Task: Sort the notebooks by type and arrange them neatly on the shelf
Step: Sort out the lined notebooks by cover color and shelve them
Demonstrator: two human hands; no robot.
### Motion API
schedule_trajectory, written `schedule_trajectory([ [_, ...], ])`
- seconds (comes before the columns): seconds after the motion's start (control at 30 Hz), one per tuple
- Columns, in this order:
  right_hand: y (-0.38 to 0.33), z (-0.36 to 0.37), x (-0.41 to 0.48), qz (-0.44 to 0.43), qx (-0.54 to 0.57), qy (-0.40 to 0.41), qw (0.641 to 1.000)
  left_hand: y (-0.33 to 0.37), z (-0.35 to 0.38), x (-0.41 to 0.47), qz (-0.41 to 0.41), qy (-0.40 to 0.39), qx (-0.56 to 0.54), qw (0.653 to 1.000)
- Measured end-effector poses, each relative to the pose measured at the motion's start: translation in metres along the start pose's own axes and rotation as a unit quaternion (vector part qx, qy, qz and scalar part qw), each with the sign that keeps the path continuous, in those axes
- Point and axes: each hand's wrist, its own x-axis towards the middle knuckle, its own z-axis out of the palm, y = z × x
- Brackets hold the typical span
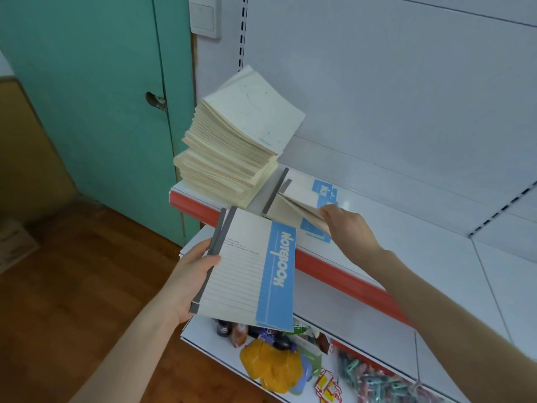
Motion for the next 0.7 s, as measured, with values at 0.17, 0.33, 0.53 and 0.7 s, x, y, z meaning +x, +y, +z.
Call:
schedule_trajectory([
  [0.17, -0.016, -0.003, -0.015, -0.051, 0.056, 0.077, 0.994, -0.002, 0.005, 0.002, 0.0, -0.008, -0.004, 1.0],
  [0.33, -0.018, 0.003, -0.019, -0.054, 0.04, 0.12, 0.99, -0.003, 0.004, 0.005, 0.0, -0.011, -0.002, 1.0],
  [0.53, -0.004, 0.012, 0.002, -0.015, -0.056, 0.061, 0.996, -0.006, -0.007, 0.006, 0.002, -0.007, 0.011, 1.0],
  [0.7, -0.021, 0.012, 0.01, 0.003, -0.089, -0.111, 0.99, -0.01, -0.021, 0.005, 0.006, -0.001, 0.012, 1.0],
])
